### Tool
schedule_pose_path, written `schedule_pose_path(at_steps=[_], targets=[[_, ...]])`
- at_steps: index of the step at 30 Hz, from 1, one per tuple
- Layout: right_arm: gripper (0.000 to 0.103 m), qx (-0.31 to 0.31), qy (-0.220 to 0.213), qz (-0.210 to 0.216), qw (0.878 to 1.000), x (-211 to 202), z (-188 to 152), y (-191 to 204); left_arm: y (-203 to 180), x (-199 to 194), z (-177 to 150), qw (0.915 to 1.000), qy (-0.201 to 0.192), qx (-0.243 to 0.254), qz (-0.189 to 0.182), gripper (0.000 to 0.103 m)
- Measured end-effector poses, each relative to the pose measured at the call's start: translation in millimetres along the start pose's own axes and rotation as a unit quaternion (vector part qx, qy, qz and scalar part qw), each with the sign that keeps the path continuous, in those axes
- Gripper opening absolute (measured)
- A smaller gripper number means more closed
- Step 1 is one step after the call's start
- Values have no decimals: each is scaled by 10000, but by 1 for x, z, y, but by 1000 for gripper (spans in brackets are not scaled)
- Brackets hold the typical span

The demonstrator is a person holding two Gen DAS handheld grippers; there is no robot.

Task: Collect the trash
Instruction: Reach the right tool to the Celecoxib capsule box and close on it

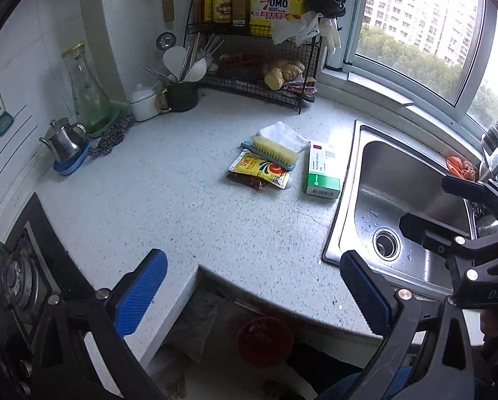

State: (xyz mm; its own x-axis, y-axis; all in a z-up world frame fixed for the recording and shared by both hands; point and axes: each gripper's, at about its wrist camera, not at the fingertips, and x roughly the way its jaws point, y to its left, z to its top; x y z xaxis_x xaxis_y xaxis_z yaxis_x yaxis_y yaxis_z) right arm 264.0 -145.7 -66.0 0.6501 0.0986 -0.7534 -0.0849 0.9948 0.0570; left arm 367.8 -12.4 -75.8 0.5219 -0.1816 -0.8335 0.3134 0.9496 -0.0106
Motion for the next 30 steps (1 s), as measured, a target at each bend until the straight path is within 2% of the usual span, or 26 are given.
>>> schedule_pose_path(at_steps=[5,16,23,28,30], targets=[[102,158,206,15,9997,26,23,-22,-3,33,30,9998,189,-77,-62,103],[102,408,911,95,9950,105,64,-69,-2,131,90,9966,806,-183,69,103],[102,582,1542,198,9861,171,67,-82,16,187,94,9902,1276,-556,121,103],[102,655,1864,140,9802,201,65,-84,21,206,90,9879,1413,-610,187,103],[99,687,1938,148,9785,207,64,-85,24,213,88,9867,1462,-684,219,103]])
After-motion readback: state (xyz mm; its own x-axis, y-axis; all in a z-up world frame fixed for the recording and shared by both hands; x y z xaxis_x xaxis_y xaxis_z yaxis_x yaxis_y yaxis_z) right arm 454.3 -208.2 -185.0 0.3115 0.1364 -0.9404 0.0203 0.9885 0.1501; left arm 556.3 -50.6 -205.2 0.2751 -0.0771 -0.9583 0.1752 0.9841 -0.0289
